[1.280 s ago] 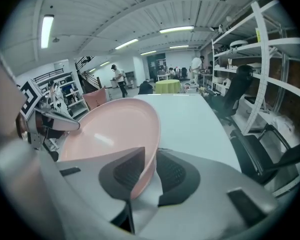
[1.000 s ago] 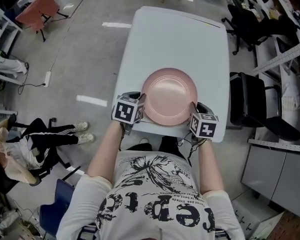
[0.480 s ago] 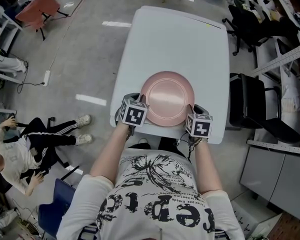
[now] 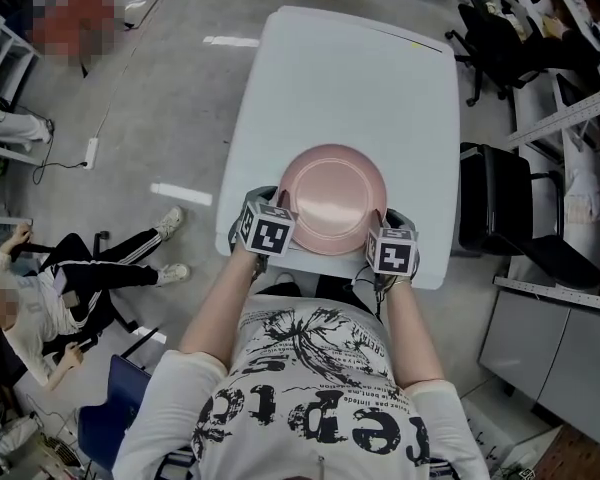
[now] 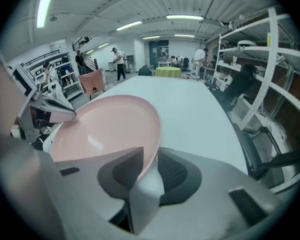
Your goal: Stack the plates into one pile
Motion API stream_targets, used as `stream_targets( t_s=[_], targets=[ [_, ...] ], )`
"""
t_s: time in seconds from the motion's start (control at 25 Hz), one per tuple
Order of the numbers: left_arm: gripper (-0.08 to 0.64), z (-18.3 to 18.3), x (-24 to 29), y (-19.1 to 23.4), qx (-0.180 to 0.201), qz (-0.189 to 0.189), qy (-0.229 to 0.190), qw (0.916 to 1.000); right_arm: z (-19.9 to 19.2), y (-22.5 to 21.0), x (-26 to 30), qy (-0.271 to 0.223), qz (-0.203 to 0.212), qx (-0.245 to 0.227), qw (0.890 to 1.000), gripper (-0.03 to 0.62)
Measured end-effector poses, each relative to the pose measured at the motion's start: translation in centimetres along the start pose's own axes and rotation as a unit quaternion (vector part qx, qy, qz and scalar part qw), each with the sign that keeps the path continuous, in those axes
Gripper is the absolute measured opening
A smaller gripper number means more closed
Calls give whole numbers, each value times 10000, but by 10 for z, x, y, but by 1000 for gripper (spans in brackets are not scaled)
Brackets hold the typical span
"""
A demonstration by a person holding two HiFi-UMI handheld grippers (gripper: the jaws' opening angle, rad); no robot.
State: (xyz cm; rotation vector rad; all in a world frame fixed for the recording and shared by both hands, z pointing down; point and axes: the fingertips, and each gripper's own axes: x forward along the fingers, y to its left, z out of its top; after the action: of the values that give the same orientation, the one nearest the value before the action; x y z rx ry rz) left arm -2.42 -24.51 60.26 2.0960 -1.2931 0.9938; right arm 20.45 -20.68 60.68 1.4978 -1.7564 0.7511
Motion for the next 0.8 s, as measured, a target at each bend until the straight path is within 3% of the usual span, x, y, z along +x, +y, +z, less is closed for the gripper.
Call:
stream_targets(
  t_s=[0.24, 0.4, 0.52, 0.6, 0.68, 0.8],
  targets=[
    [111, 1, 2, 6, 97, 234, -37, 9997, 4, 2, 5, -48, -86, -114, 9999, 112],
    [140, 6, -4, 9, 70, 252, -184, 9995, 18, 1, -2, -452, -141, -136, 9988, 185],
    [140, 18, -13, 10, -18, 138, -423, 9990, 37, -2, -12, -810, -131, -120, 9966, 186],
    [135, 30, -22, 8, -74, -2, -676, 9977, 49, -6, -21, -1035, -181, -117, 9944, 97],
    [65, 46, -35, 6, -125, -118, -1002, 9948, 61, -8, -32, -1287, -219, -136, 9913, 8],
    [2, 67, -55, 6, -152, -229, -1436, 9892, 83, -4, -53, -1784, -86, -162, 9838, 8]
  ],
)
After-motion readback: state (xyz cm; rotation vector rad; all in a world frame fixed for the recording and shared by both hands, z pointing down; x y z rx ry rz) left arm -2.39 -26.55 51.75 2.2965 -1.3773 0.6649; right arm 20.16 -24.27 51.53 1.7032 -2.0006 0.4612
